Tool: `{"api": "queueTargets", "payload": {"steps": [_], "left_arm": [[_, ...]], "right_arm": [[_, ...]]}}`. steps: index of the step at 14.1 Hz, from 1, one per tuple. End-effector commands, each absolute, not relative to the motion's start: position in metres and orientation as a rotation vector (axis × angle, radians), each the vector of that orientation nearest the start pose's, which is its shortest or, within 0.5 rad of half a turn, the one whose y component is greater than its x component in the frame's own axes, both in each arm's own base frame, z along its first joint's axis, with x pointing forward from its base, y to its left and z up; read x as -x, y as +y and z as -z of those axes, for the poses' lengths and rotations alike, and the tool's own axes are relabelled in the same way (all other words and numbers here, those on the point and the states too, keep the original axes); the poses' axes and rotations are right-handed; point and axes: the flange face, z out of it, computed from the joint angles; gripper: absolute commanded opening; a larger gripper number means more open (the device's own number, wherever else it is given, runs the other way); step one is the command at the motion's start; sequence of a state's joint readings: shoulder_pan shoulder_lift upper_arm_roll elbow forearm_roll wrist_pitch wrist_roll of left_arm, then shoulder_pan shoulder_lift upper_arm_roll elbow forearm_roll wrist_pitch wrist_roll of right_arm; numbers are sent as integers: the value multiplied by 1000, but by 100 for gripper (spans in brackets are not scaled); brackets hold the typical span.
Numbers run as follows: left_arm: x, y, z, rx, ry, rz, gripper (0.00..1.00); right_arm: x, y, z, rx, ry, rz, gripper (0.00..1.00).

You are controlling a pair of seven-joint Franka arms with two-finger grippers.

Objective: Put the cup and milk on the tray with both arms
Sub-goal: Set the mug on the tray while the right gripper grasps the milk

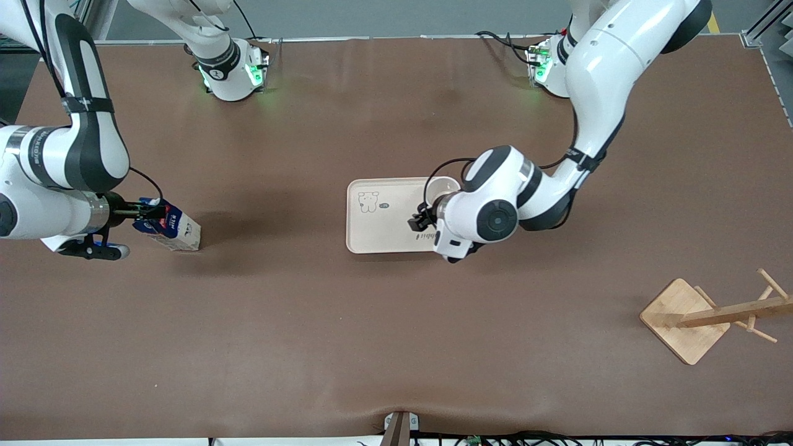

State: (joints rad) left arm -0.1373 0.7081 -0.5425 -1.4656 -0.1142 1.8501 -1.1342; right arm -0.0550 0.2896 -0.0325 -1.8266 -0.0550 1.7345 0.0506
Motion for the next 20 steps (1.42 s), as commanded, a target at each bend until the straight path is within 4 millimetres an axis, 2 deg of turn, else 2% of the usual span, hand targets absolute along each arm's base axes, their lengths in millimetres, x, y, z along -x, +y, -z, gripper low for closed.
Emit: {"api": "queueTargets", "payload": {"steps": [1,3,5,9,10,11,12,13,16,20], "left_arm": [[-578,-334,-324,2932,-931,-840,100],[-579,-314,-314,2890,-903,-799,100],[-566,-308,-288,2830,-832,-760,100],[-538,-297,-242,2732,-800,-862,100],[-532,-296,-233,2712,-791,-882,100],[-524,-296,-225,2692,-781,-903,100],[-522,-297,-220,2682,-784,-918,100],[-521,-298,-217,2681,-787,-934,100],[-521,-317,-206,2738,-841,-973,100],[-522,-329,-201,2774,-883,-988,100]], "right_arm": [[-570,-56,-347,3159,195,-568,100],[-570,-53,-342,3162,186,-556,100],[-569,-54,-339,3160,188,-560,100],[-562,-52,-323,3164,179,-533,99],[-562,-51,-322,3162,177,-543,67],[-561,-51,-323,3159,181,-555,47],[-562,-51,-324,3159,181,-555,35],[-563,-55,-327,3160,189,-546,18],[-561,-56,-328,3150,189,-594,0],[-564,-57,-346,3126,198,-687,0]]}}
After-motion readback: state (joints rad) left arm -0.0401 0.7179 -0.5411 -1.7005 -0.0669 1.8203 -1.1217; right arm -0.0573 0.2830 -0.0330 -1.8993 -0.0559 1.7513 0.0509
